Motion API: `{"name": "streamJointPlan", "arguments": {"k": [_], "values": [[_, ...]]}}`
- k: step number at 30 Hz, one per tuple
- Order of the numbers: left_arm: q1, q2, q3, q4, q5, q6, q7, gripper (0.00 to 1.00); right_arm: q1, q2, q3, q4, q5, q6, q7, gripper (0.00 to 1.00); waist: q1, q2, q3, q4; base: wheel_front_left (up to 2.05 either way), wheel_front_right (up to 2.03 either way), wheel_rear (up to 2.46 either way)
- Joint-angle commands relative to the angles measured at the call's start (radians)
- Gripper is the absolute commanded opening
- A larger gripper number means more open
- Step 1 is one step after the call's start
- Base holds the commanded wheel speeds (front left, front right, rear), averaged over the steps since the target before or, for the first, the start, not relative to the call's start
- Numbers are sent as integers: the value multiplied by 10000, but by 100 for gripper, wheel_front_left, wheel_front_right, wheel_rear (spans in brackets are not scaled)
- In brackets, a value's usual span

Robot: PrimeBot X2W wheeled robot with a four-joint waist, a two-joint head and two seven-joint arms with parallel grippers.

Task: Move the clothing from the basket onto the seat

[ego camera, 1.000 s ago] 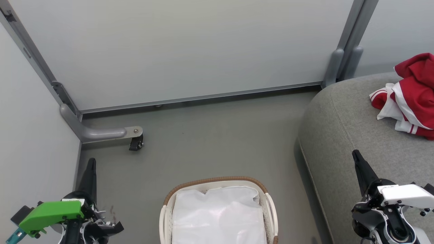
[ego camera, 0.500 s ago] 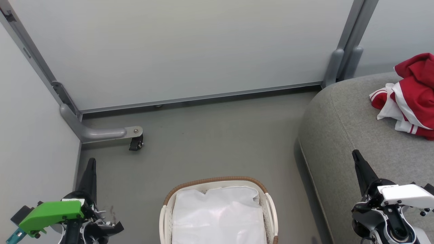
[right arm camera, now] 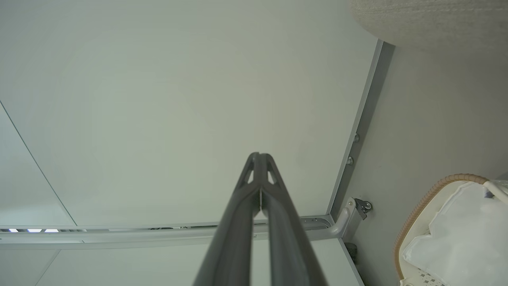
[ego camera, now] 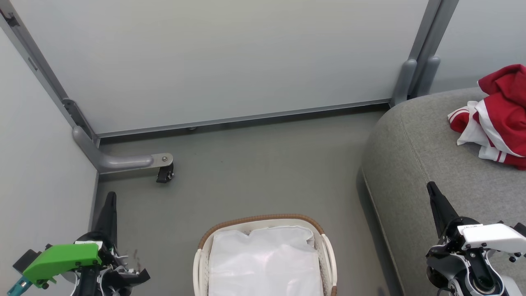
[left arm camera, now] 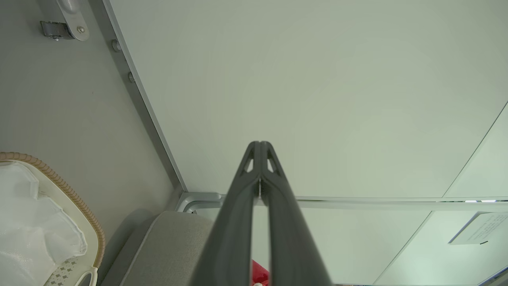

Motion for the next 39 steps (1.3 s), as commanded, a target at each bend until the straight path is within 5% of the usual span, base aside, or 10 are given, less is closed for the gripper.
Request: {"name": "streamJointPlan", "arguments": {"k": [1, 39], "values": [[-88, 66, 20, -15, -34, -64, 31, 0, 110, -62, -21, -31, 32, -3, 15, 0, 0, 0, 0, 0, 0, 0, 0], [-87, 66, 18, -16, -35, -64, 29, 0, 111, -63, -18, -29, 34, -3, 13, 0, 0, 0, 0, 0, 0, 0, 0]]}}
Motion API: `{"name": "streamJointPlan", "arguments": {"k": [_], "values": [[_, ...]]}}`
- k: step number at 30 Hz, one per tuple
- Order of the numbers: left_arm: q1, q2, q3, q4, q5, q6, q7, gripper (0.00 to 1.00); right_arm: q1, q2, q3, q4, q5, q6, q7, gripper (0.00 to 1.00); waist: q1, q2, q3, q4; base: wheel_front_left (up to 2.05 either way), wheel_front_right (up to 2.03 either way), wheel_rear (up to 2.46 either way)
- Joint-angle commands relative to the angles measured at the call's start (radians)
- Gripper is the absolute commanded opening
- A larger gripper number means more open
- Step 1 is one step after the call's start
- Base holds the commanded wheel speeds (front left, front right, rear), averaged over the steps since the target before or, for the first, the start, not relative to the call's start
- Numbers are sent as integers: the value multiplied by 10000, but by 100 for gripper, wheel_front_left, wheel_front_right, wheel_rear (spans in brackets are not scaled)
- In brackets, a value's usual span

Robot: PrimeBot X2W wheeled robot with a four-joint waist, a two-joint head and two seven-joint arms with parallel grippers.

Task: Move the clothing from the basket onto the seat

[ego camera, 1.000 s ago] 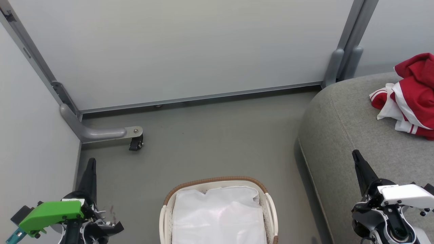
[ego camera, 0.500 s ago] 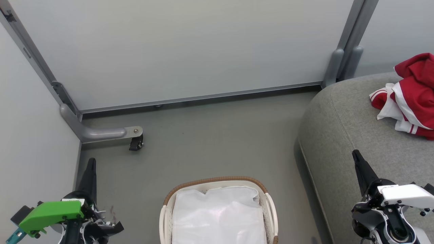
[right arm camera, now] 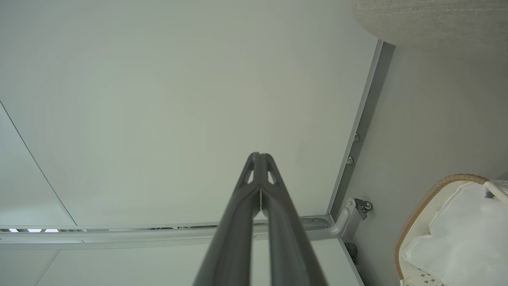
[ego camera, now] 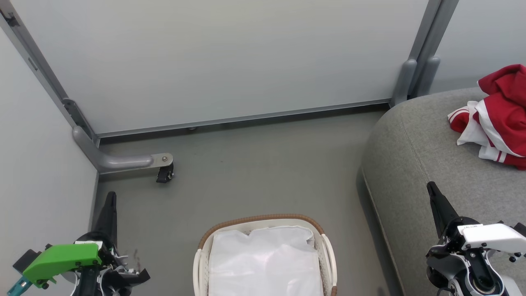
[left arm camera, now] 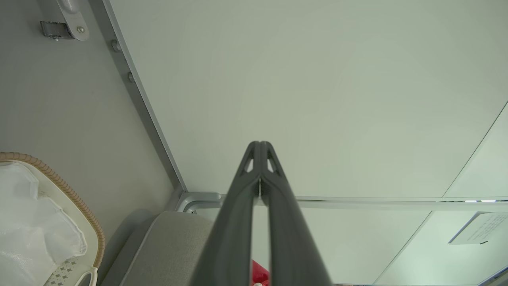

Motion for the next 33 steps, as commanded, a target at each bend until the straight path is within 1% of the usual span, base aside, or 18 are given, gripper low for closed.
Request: {"name": "streamJointPlan", "arguments": {"k": [1, 33], "values": [[-86, 66, 18, -14, -35, -64, 29, 0, 111, -63, -18, -27, 34, -3, 13, 0, 0, -1, 0, 0, 0, 0, 0], [-86, 66, 17, -15, -34, -63, 29, 0, 112, -63, -17, -28, 35, -3, 12, 0, 0, -1, 0, 0, 0, 0, 0]]}}
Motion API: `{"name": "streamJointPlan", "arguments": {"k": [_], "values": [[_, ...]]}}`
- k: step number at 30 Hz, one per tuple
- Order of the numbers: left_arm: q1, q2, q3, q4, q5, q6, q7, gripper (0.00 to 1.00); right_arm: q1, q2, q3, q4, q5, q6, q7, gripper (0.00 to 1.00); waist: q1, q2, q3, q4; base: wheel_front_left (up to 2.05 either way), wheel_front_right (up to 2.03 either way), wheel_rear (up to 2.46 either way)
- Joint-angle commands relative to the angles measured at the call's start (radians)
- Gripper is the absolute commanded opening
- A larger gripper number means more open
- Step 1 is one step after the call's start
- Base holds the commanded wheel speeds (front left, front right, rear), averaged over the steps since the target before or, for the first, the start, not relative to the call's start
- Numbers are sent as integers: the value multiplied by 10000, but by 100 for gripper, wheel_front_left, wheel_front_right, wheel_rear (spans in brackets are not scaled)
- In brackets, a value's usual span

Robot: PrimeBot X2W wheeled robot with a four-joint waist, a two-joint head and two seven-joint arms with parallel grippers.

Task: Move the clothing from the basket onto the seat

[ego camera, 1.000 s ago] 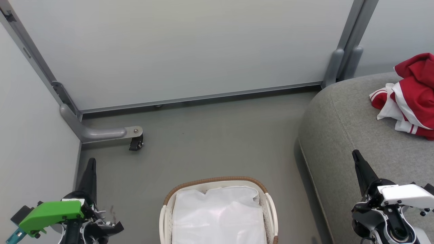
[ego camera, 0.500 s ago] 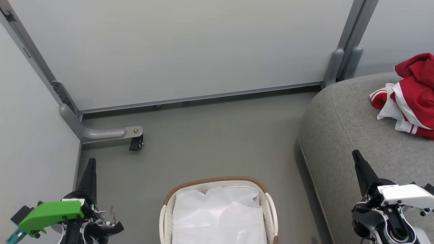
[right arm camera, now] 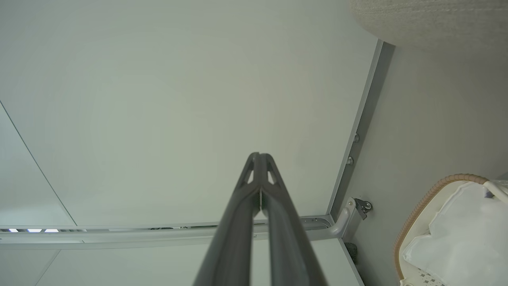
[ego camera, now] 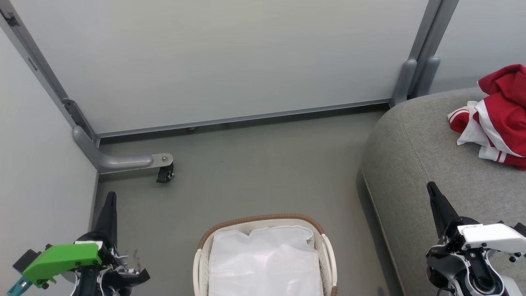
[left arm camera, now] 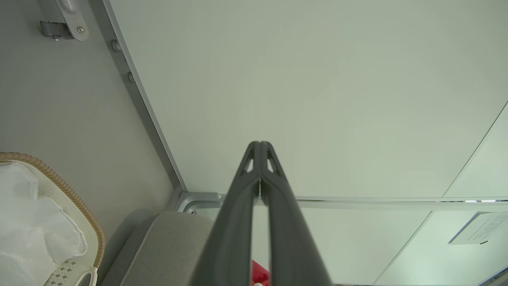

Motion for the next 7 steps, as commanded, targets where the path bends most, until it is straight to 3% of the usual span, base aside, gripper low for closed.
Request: {"name": "streamJointPlan", "arguments": {"k": [1, 7], "values": [[-86, 66, 17, -15, -36, -64, 29, 0, 112, -63, -17, -28, 35, -3, 12, 0, 0, 0, 0, 0, 0, 0, 0], [-86, 66, 17, -15, -34, -64, 28, 0, 112, -63, -17, -28, 35, -3, 12, 0, 0, 0, 0, 0, 0, 0, 0]]}}
